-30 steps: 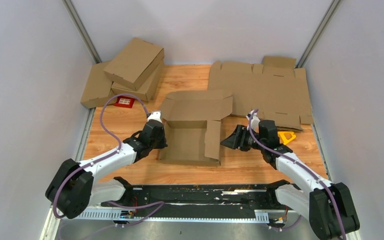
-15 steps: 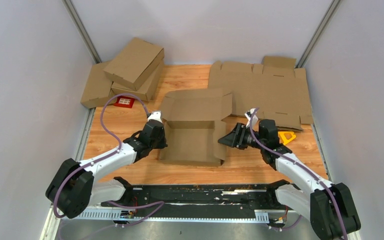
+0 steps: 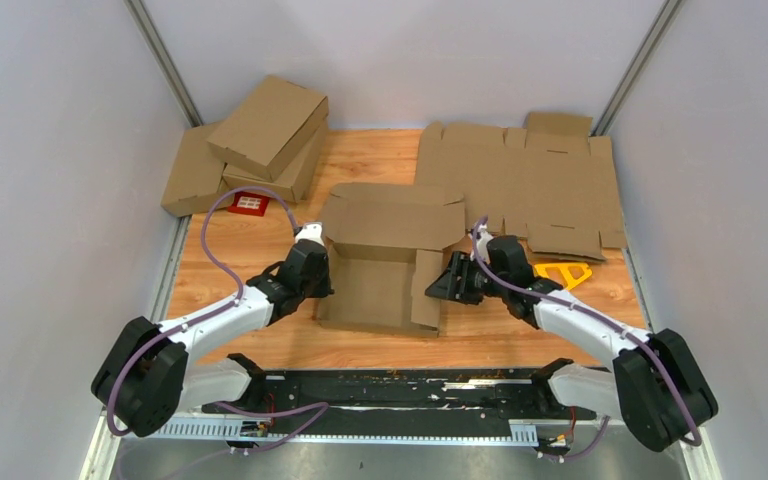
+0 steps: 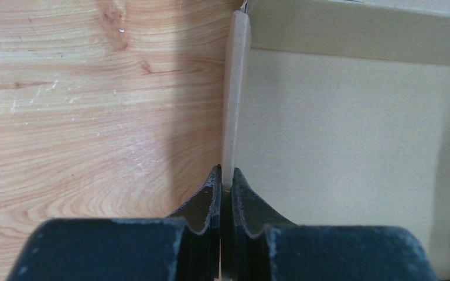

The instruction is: Fold the paper box

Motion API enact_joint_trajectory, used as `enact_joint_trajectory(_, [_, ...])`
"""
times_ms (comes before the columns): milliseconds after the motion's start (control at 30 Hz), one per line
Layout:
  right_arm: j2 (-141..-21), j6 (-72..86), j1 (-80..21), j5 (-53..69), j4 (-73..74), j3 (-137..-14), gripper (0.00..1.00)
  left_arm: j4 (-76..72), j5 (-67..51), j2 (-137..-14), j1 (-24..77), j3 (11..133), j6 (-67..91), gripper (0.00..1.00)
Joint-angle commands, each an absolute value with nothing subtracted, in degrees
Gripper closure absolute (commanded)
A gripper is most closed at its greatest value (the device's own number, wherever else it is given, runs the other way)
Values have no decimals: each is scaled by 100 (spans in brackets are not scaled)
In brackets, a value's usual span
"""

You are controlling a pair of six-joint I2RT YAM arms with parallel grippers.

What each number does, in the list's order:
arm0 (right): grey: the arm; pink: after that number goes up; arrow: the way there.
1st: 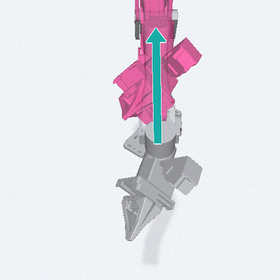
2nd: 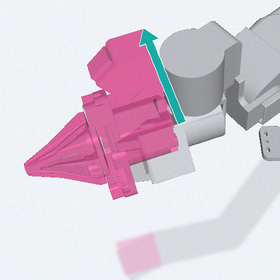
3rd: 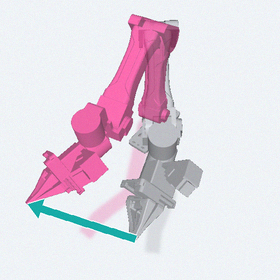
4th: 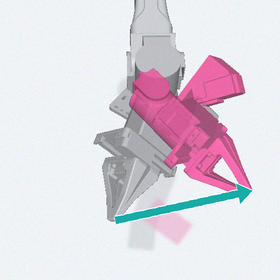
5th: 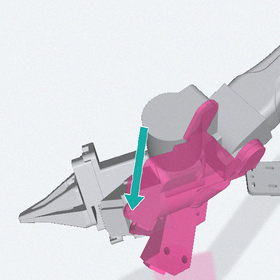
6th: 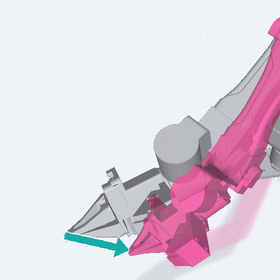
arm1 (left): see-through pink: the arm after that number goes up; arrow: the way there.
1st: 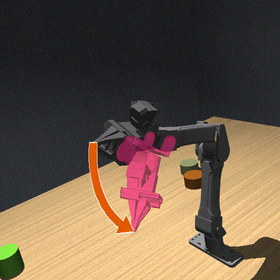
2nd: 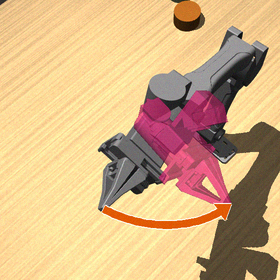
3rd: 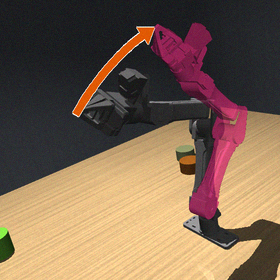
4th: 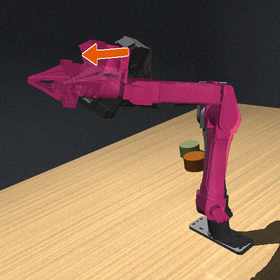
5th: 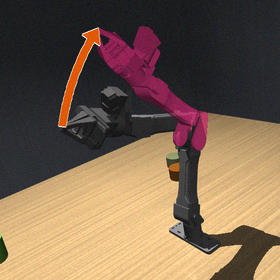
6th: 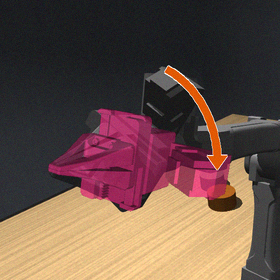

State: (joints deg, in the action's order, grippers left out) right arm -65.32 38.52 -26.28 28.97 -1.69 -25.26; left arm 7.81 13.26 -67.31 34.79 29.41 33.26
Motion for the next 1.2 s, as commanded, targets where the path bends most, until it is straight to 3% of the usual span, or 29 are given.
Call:
enact_joint_trajectory(0, [-6807, 3318, -3192, 1415, 960, -3269, 47, 473, 1356, -6703, 3503, 3082, 3381, 100])
enact_joint_trajectory(233, [-7764, 2899, -3927, -94, 2209, -4351, 54, 501, 1459, -6623, 3515, 3047, 3427, 100])
enact_joint_trajectory(467, [-8927, 2625, -4589, -1742, 3558, -5444, 55, 694, 1834, -6499, 3529, 3040, 3522, 100])
enact_joint_trajectory(633, [-9231, 2585, -4630, -2042, 3603, -5578, 70, 764, 1927, -6419, 3535, 3041, 3532, 100])
enact_joint_trajectory(833, [-9611, 2797, -4632, -2953, 4084, -5854, 98, 765, 2106, -6358, 3599, 2986, 3618, 100])
enact_joint_trajectory(933, [-9903, 2855, -4632, -3199, 4268, -6045, 100, 684, 2163, -6348, 3631, 2896, 3752, 100])
enact_joint_trajectory(1000, [-9942, 2865, -4631, -3225, 4224, -6058, 99, 601, 2212, -6376, 3707, 2858, 3854, 100])
enact_joint_trajectory(1067, [-9856, 2833, -4632, -3188, 4118, -6017, 91, 619, 2368, -6455, 3803, 2883, 3948, 100])
enact_joint_trajectory(1167, [-9635, 2768, -4623, -3163, 4011, -5956, 66, 1025, 2763, -6650, 3912, 3136, 4193, 89])
